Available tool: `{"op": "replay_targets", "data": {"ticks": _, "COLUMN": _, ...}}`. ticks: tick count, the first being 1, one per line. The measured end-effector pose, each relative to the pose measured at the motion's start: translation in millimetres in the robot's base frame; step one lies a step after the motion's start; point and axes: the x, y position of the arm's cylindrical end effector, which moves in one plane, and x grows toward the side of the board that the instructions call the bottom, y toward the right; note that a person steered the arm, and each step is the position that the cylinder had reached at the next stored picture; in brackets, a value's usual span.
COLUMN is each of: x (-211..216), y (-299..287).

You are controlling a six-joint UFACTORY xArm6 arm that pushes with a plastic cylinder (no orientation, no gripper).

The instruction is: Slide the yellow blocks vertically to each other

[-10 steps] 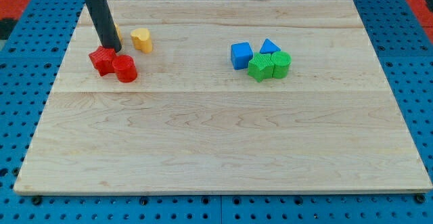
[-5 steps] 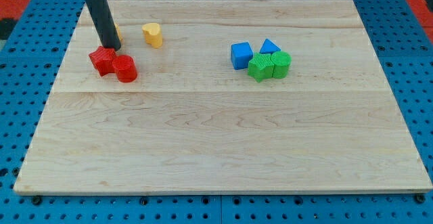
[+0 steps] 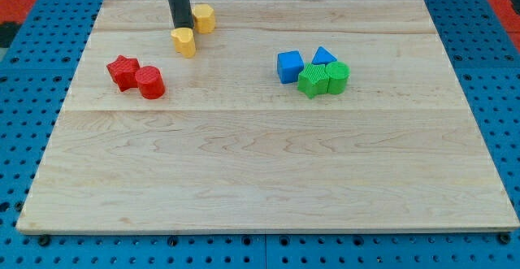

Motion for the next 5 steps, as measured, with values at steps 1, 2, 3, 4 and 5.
{"op": "replay_targets", "data": {"ticks": 1, "x": 21, "y": -7}}
{"op": "replay_targets", "data": {"ticks": 2, "x": 36, "y": -9}}
{"op": "replay_targets", "data": {"ticks": 3, "x": 55, "y": -36}}
{"op": "replay_targets", "data": {"ticks": 4, "x": 60, "y": -3}}
{"op": "replay_targets", "data": {"ticks": 5, "x": 73, "y": 2}}
